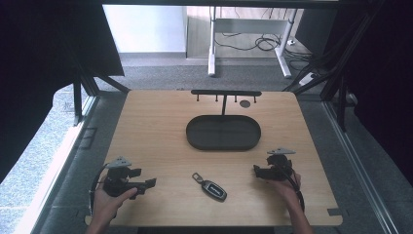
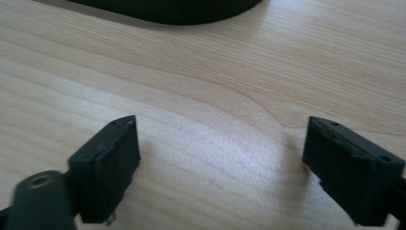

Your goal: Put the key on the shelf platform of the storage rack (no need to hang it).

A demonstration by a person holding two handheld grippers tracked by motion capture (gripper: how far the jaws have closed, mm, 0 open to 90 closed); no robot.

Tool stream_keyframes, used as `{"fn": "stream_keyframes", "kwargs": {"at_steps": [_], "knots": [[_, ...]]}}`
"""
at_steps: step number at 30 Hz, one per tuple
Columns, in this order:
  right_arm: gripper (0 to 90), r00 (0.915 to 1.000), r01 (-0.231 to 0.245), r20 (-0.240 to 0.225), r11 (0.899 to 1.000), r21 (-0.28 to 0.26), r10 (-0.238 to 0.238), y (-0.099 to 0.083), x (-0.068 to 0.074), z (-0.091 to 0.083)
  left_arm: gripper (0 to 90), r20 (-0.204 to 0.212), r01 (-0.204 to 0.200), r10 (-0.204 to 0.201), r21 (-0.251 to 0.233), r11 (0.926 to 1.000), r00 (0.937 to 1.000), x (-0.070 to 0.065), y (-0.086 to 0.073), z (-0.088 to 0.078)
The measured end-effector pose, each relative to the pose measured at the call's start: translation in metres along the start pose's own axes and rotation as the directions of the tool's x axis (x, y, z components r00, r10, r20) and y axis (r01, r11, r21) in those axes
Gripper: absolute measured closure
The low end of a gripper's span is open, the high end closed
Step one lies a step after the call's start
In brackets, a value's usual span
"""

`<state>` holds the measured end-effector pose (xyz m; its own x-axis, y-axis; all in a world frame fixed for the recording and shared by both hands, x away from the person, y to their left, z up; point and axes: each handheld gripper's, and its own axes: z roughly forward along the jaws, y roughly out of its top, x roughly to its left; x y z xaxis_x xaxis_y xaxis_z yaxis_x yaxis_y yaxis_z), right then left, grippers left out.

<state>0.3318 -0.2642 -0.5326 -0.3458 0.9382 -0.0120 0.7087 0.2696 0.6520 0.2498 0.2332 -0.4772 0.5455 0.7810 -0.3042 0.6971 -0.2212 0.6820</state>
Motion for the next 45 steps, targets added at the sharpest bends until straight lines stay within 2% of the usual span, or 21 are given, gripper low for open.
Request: {"fn": "stream_keyframes", "kwargs": {"at_steps": [3, 10, 17, 26, 31, 36, 39, 44, 45], "knots": [[17.2, 0.9991, 0.012, -0.039, 1.0, -0.026, -0.013, -0.001, -0.001, -0.009, 21.4, 0.0, -0.012, 0.012, -0.007, 0.9999, 0.9999, -0.004, 0.001, -0.001], [21.2, 0.9968, 0.028, -0.073, 0.997, -0.071, -0.033, 0.002, -0.001, -0.022, 21.5, -0.012, -0.016, 0.016, 0.009, 0.9998, 0.9998, -0.005, -0.001, 0.005], [22.4, 0.9947, 0.046, -0.089, 0.997, -0.064, -0.052, 0.002, 0.001, -0.027, 21.4, -0.022, -0.012, 0.012, 0.013, 0.9998, 0.9997, -0.003, -0.001, 0.004], [26.9, 0.9913, 0.049, -0.118, 0.995, -0.089, -0.059, 0.004, -0.002, -0.039, 21.2, -0.02, -0.006, 0.006, 0.012, 0.9999, 0.9998, -0.002, -0.001, 0.004], [28.5, 0.9873, 0.082, -0.131, 0.995, -0.059, -0.089, 0.003, -0.001, -0.033, 21.1, -0.015, -0.007, 0.007, 0.011, 0.9999, 0.9999, -0.002, 0.0, 0.003], [30.1, 0.9812, 0.123, -0.146, 0.992, -0.037, -0.127, 0.015, 0.006, -0.041, 21.0, -0.017, -0.003, 0.003, 0.009, 1.0, 0.9999, -0.001, 0.0, 0.002], [30.9, 0.9728, 0.152, -0.173, 0.988, -0.022, -0.154, 0.022, 0.013, -0.047, 20.9, -0.01, -0.007, 0.007, 0.016, 0.9998, 0.9999, -0.001, -0.001, 0.002], [31.9, 0.9541, 0.223, -0.207, 0.975, 0.006, -0.217, 0.036, 0.028, -0.056, 20.8, -0.012, -0.006, 0.006, 0.017, 0.9998, 0.9999, -0.001, 0.0, 0.002], [31.9, 0.9541, 0.223, -0.207, 0.975, 0.006, -0.217, 0.036, 0.028, -0.056, 20.8, -0.009, -0.006, 0.006, 0.017, 0.9998, 0.9999, 0.0, 0.0, 0.001]]}}
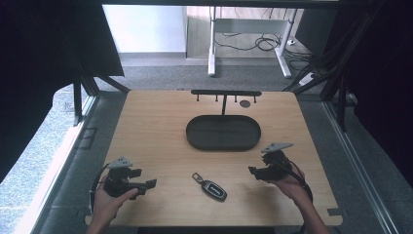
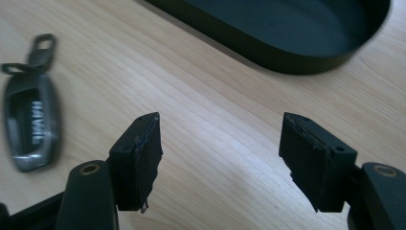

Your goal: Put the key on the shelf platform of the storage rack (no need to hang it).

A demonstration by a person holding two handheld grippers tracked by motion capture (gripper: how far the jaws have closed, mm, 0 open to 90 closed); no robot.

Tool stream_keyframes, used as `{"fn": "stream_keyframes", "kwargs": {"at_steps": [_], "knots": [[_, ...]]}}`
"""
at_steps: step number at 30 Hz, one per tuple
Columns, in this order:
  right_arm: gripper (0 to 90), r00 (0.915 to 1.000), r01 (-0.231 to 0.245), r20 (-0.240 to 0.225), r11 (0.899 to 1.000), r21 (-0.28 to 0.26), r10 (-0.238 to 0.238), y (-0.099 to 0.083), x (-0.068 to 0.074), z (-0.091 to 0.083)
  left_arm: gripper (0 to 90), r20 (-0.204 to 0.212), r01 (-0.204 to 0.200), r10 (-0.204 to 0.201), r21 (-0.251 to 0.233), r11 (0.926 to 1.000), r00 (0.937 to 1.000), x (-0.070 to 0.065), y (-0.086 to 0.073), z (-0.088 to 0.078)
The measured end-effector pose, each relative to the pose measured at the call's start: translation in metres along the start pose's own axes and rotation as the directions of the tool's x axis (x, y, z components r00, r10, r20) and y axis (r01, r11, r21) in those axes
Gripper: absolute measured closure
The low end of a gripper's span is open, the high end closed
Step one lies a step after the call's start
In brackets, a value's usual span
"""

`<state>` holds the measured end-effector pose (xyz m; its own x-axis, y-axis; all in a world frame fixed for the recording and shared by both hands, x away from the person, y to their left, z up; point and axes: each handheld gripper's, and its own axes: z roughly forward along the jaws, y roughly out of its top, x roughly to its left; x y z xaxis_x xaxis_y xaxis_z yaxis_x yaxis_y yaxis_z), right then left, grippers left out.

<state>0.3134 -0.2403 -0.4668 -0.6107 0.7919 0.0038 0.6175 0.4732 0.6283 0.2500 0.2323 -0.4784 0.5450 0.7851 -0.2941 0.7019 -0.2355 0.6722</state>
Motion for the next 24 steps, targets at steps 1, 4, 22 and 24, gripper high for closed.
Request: {"fn": "stream_keyframes", "kwargs": {"at_steps": [1, 4, 22, 24], "knots": [[31.9, 0.9997, 0.017, -0.02, 1.0, 0.014, -0.017, 0.007, 0.005, -0.003, 20.8, -0.002, -0.001, 0.001, 0.0, 1.0, 1.0, 0.0, 0.0, 0.0], [32.9, 0.998, 0.056, -0.03, 0.998, 0.043, -0.055, 0.017, 0.013, -0.005, 20.8, -0.003, 0.0, 0.0, 0.001, 1.0, 1.0, 0.001, 0.0, 0.0], [36.9, 0.9711, 0.215, -0.143, 0.959, 0.182, -0.191, 0.059, 0.06, 0.004, 20.8, -0.002, 0.002, -0.002, 0.003, 1.0, 1.0, 0.0, 0.0, -0.001], [36.5, 0.9648, 0.239, -0.161, 0.949, 0.205, -0.208, 0.062, 0.069, 0.01, 20.8, -0.001, -0.002, 0.002, 0.002, 1.0, 1.0, 0.0, 0.0, -0.001]]}}
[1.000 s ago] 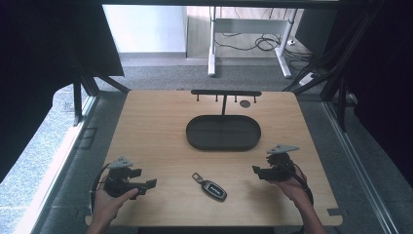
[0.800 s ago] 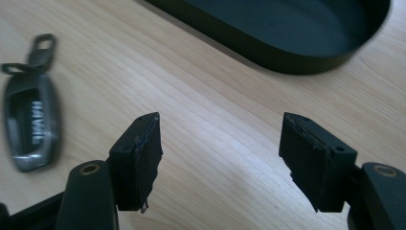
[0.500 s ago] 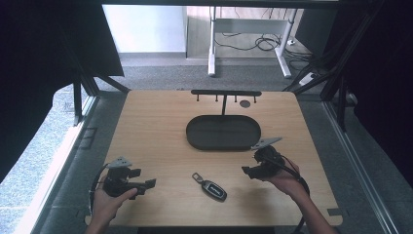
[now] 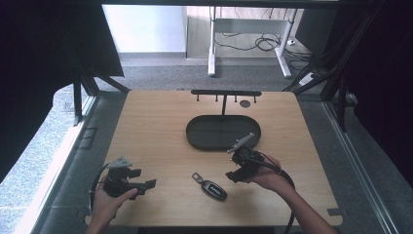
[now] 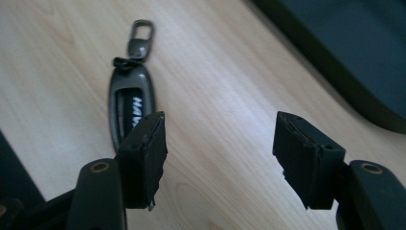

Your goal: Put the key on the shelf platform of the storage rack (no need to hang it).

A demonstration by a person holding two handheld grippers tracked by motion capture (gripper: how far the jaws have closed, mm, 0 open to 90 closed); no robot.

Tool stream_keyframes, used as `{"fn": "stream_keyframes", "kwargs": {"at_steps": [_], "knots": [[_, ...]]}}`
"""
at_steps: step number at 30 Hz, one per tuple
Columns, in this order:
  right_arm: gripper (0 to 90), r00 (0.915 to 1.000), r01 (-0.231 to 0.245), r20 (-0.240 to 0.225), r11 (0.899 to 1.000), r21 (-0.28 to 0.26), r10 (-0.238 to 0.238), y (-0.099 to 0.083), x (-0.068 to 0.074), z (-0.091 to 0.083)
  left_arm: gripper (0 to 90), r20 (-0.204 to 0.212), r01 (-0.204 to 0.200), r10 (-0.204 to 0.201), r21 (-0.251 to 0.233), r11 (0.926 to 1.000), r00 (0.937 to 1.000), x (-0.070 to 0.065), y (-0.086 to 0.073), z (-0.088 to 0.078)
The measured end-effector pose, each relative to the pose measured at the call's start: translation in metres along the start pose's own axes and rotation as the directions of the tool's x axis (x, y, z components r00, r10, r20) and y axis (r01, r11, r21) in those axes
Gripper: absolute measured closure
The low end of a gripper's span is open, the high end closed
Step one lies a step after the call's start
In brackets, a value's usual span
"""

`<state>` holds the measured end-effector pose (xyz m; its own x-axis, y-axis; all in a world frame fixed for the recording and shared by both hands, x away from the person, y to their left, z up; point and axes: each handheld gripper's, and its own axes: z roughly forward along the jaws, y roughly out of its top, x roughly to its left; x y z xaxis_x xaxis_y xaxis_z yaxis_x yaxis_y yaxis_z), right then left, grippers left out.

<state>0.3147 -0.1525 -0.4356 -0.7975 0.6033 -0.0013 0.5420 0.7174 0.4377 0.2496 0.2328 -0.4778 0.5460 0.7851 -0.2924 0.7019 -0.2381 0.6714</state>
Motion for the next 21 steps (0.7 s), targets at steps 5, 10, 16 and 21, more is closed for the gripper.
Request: {"fn": "stream_keyframes", "kwargs": {"at_steps": [5, 10, 16, 21], "knots": [[34.8, 0.9988, 0.037, -0.032, 0.999, 0.037, -0.036, 0.009, 0.012, 0.01, 20.8, 0.001, 0.004, -0.004, -0.001, 1.0, 1.0, 0.002, 0.0, -0.001], [33.8, 0.9953, 0.081, -0.06, 0.992, 0.092, -0.076, 0.017, 0.024, 0.026, 20.8, -0.003, 0.009, -0.009, -0.002, 1.0, 1.0, 0.004, 0.0, -0.001], [33.7, 0.9932, 0.102, -0.069, 0.987, 0.128, -0.094, 0.019, 0.033, 0.037, 20.8, -0.001, 0.003, -0.003, -0.002, 1.0, 1.0, 0.003, 0.0, -0.002], [33.7, 0.9891, 0.132, -0.085, 0.979, 0.156, -0.12, 0.019, 0.041, 0.05, 20.8, 0.0, 0.002, -0.002, 0.001, 1.0, 1.0, 0.002, 0.0, -0.001]]}}
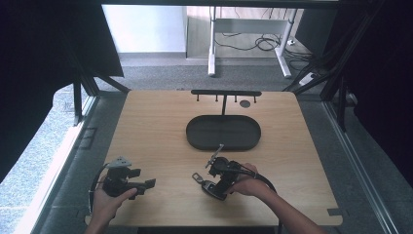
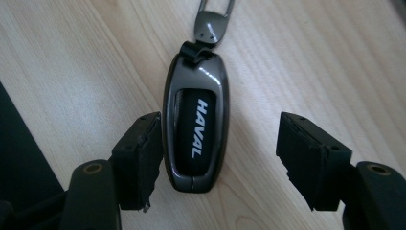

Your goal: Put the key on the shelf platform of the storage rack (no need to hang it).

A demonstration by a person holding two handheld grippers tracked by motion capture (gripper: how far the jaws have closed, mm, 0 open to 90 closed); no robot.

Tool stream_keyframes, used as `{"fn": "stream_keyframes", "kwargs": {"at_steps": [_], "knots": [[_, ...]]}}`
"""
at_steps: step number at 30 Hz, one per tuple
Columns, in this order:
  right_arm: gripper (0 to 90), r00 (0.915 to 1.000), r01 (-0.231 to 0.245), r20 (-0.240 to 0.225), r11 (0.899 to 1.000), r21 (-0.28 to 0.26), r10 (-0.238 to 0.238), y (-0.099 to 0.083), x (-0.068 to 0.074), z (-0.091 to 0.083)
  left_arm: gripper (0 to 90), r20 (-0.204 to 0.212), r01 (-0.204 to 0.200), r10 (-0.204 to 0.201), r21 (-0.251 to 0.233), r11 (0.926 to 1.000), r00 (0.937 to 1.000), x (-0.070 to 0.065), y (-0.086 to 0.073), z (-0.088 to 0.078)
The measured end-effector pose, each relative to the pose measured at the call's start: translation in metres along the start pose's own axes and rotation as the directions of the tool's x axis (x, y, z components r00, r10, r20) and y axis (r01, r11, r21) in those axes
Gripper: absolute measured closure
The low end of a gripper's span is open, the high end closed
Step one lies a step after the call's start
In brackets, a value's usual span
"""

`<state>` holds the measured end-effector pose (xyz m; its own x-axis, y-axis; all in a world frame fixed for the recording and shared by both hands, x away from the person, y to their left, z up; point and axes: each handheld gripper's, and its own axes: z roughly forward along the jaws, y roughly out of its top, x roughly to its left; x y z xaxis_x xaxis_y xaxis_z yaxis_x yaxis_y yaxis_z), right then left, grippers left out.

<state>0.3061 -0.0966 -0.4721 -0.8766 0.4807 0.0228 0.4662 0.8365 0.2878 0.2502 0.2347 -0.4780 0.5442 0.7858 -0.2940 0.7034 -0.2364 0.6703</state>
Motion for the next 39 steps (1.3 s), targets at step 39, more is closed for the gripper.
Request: {"fn": "stream_keyframes", "kwargs": {"at_steps": [39], "knots": [[49.1, 0.9994, 0.031, 0.011, 0.992, 0.125, -0.033, 0.014, 0.012, 0.037, 20.8, -0.002, 0.004, -0.004, 0.0, 1.0, 1.0, 0.001, 0.0, -0.001]]}}
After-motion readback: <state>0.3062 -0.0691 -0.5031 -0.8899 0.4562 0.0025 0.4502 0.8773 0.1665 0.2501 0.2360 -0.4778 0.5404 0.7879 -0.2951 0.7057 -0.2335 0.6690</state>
